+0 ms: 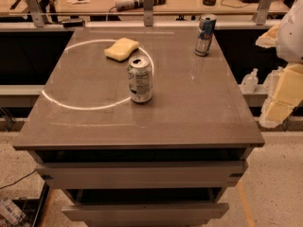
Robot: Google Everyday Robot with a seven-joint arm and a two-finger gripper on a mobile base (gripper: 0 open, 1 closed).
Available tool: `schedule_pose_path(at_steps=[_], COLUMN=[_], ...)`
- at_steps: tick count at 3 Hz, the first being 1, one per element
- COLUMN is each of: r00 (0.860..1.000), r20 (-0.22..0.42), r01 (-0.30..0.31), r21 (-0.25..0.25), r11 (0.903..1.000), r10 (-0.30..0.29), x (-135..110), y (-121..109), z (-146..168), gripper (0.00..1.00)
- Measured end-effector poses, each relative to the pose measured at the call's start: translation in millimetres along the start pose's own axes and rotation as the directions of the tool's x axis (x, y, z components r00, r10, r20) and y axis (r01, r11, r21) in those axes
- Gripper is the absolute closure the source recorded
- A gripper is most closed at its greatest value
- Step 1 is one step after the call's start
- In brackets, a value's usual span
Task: Move redbull can near 7up can
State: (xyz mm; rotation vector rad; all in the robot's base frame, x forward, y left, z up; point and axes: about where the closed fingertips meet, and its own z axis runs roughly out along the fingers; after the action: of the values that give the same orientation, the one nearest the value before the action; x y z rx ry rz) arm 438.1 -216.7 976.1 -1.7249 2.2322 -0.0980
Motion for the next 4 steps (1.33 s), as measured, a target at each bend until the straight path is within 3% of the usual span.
schedule_pose_path(at_steps=[1, 2, 3, 4], r00=[1.000, 0.994, 0.949, 0.884], r20=[0.000, 0.038, 0.113, 0.212], r01=[0.000, -0.106, -0.305, -0.451], r21=[0.000, 0.042, 0.114, 0.154], r11=[1.0000, 0.9935, 0.9454, 0.8789], r10=[0.000, 0.105, 0.293, 0.417], x=[0.0, 7.0, 30.9, 58.0], y=[0.0, -9.4, -17.8, -10.3], z=[0.0, -1.6, -0.4, 13.8], gripper=[0.00, 0.00, 0.00, 0.00])
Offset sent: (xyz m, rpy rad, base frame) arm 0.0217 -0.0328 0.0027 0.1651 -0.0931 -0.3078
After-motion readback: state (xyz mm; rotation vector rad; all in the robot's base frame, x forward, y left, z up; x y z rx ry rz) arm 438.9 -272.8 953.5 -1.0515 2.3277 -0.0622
